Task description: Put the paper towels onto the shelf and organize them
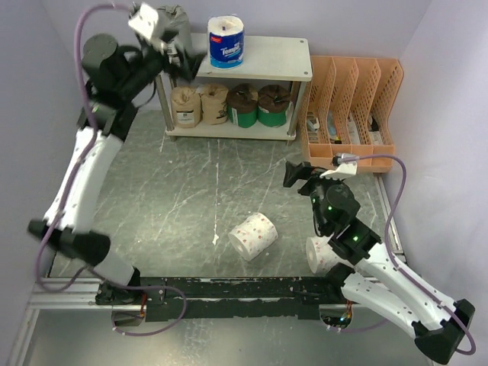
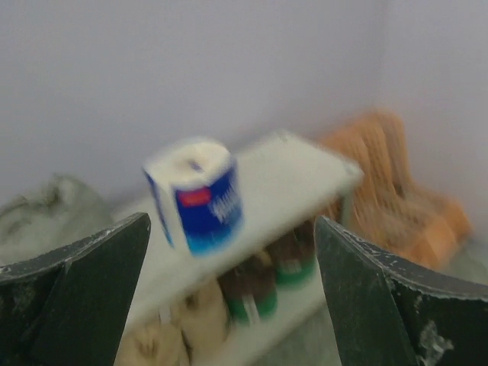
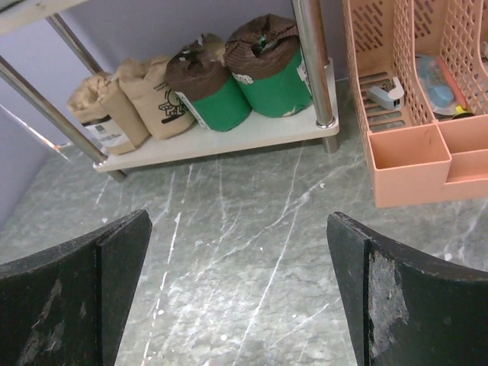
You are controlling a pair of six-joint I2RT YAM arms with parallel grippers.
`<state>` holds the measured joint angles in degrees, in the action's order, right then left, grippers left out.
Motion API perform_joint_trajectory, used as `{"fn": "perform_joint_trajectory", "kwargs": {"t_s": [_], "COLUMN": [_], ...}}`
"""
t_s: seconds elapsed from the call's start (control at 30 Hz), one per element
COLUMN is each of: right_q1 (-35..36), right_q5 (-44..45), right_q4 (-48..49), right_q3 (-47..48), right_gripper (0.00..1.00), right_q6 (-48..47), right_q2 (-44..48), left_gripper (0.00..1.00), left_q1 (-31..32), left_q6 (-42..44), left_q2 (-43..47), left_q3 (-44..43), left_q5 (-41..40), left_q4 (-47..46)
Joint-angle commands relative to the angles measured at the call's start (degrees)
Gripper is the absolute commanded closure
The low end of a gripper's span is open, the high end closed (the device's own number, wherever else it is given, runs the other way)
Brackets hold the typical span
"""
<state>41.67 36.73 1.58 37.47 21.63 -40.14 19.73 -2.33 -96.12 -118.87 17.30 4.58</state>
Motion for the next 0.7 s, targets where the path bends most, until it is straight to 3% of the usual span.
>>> {"fn": "perform_joint_trajectory", "kwargs": {"t_s": [0.0, 0.1, 0.23, 0.47, 0.67], "right_q1": [-0.49, -0.48, -0.6, -0.59, -0.52], "right_q5": [0.23, -0.31, -2.89, -5.15, -3.08], "right_q4": [-2.61, -2.79, -2.01, -1.1, -5.61], "right_q3": [-0.56, -1.48, -2.14, -2.68, -0.26], "right_gripper": [0.0, 0.0, 0.0, 0.0, 0.0], "right_q6": [3.13, 4.67, 5.62, 6.56, 7.89], "right_q2": [3.24, 5.99, 10.27, 15.78, 14.5], "left_gripper": [0.0, 0.0, 0.0, 0.0, 0.0], "left_q1": [0.47, 1.25, 3.26, 4.16, 9.69], "left_q6": [22.4, 38.12, 57.64, 66.04, 60.66], "left_q2": [9.8, 18.24, 23.39, 19.5, 14.47], "left_q3": [21.9, 41.38, 56.76, 62.17, 63.98], "left_q5": [25.88, 37.69, 38.22, 44.64, 43.27], "left_q4": [28.4, 34.95, 37.78, 32.75, 24.45]}}
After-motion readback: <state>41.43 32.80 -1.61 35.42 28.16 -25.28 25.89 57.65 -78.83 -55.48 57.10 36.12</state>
